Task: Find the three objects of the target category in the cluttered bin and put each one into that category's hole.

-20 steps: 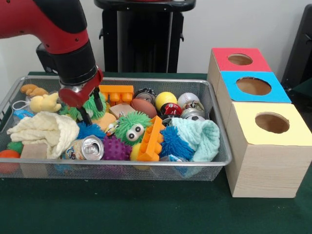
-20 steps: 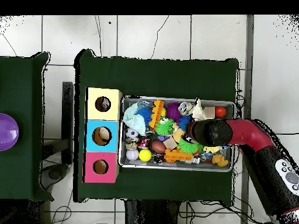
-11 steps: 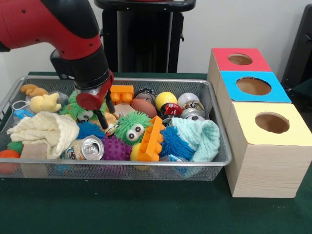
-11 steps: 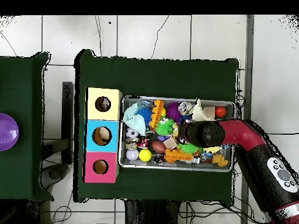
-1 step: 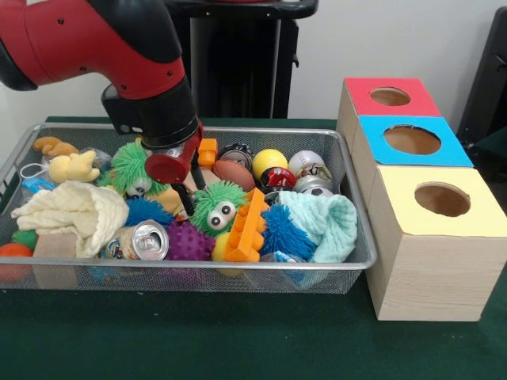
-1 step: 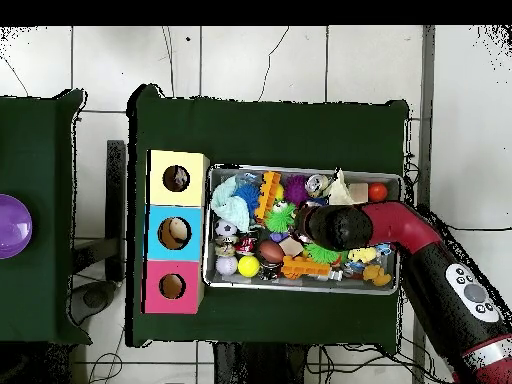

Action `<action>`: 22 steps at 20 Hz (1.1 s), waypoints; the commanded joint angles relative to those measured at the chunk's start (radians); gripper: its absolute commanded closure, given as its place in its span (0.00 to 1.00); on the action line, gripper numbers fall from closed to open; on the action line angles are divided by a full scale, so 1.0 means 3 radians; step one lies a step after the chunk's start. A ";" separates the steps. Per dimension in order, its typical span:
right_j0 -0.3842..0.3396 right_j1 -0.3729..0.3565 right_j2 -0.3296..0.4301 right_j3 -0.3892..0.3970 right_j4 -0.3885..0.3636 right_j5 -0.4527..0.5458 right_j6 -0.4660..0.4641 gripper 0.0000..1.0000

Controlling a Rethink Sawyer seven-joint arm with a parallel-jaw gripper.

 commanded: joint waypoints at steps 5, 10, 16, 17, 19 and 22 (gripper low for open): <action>0.0124 0.0083 -0.0129 -0.0028 -0.0363 -0.0187 -0.0476 0.00; 0.0166 0.0068 -0.0222 -0.0069 -0.0366 -0.0135 -0.0400 0.00; 0.0270 0.0001 -0.0378 -0.0157 -0.0381 -0.0048 -0.0259 0.00; 0.0299 -0.0028 -0.0429 -0.0175 -0.0378 -0.0028 -0.0179 0.00; 0.0346 -0.0069 -0.0504 -0.0199 -0.0379 0.0019 -0.0123 0.00; 0.0396 -0.0098 -0.0594 -0.0242 -0.0387 0.0020 -0.0085 0.00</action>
